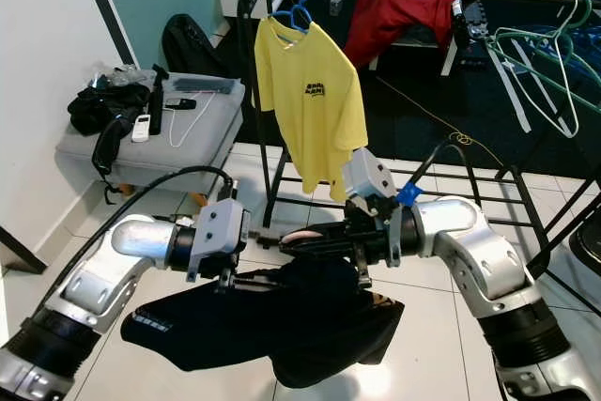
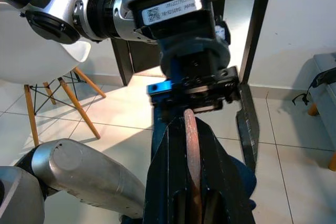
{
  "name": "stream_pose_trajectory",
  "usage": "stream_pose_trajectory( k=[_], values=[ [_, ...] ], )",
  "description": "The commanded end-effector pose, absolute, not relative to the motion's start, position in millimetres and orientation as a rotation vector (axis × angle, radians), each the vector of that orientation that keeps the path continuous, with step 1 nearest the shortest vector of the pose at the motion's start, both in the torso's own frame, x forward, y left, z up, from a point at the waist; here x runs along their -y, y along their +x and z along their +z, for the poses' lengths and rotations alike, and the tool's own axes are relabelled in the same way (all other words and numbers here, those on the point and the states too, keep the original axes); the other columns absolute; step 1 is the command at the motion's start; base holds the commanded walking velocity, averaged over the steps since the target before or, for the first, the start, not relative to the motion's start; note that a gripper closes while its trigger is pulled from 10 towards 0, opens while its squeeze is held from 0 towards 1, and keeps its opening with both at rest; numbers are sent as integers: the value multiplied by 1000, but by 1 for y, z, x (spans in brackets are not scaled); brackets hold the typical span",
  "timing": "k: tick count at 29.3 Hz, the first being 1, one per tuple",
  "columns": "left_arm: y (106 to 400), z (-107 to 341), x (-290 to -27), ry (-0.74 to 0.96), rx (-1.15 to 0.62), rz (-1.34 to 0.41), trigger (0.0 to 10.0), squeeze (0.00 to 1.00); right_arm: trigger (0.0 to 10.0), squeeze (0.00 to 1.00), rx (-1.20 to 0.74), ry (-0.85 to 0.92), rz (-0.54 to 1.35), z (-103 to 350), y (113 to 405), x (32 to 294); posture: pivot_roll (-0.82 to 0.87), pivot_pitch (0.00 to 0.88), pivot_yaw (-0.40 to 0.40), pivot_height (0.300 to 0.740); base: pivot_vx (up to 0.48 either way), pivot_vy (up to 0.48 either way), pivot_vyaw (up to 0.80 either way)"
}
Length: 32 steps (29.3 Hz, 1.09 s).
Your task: Hang hanger
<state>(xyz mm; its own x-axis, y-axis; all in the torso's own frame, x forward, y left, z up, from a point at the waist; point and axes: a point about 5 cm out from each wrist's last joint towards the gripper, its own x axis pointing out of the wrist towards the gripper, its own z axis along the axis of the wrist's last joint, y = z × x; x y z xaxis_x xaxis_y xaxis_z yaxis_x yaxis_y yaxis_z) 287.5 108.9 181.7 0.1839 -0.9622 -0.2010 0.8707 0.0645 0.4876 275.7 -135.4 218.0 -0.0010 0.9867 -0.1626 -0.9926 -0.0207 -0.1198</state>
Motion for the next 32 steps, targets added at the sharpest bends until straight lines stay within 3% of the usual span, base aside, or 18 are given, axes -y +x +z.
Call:
stream_pose_trajectory(
  k=[1,2,9,10,14,15,16,20,21,23,25,28,29,30,31,32],
  values=[
    [290,181,-110,584,195,-1370,10000,384,0,0,-10,-231,1570,224,277,138,-71,124,-6,740,0,0,0],
    [295,180,-113,599,192,-1325,10000,0,0,0,-45,-251,1563,220,277,140,-72,124,-6,740,0,0,0],
    [305,183,-123,596,179,-1231,10000,0,0,0,-150,-338,1505,205,280,151,-74,123,-5,740,0,0,0],
    [310,183,-132,614,158,-1178,10000,0,0,0,-229,-421,1400,192,288,161,-73,122,-3,740,0,0,0],
    [314,182,-139,631,135,-1136,10000,0,0,0,-291,-473,1298,182,295,171,-74,122,-3,740,0,0,0],
    [314,180,-145,641,113,-1112,10000,0,0,0,-337,-501,1197,175,302,181,-72,122,-3,740,0,0,0],
    [313,177,-148,646,98,-1099,10000,0,0,0,-363,-488,1096,170,308,188,-72,122,-3,740,0,0,0],
    [312,173,-150,650,86,-1089,10000,0,0,0,-373,-456,999,166,314,194,-74,116,-4,740,0,0,0],
    [313,170,-151,658,78,-1061,10000,0,0,0,-360,-422,890,163,322,199,-75,111,-4,740,0,0,0],
    [313,170,-151,658,78,-1061,10000,0,0,0,-360,-422,890,163,322,199,-75,111,-4,740,0,0,0],
    [318,167,-154,662,70,-963,10000,0,0,0,-244,-257,578,167,342,211,-75,104,-2,740,0,0,0],
    [320,166,-155,650,73,-918,10000,0,0,0,-187,-160,429,169,350,217,-74,104,-1,740,0,0,0],
    [321,165,-153,619,76,-886,10000,0,0,0,-124,3,267,169,357,226,-73,102,0,740,0,0,0],
    [321,165,-153,619,76,-886,10000,0,0,0,-124,3,267,169,357,226,-73,102,0,740,0,0,0],
    [320,163,-149,588,82,-868,10000,0,0,0,-73,186,124,165,361,234,-69,99,1,740,0,0,0],
    [320,163,-149,588,82,-868,10000,0,0,0,-73,186,124,165,361,234,-69,99,1,740,0,0,0]
  ],
)
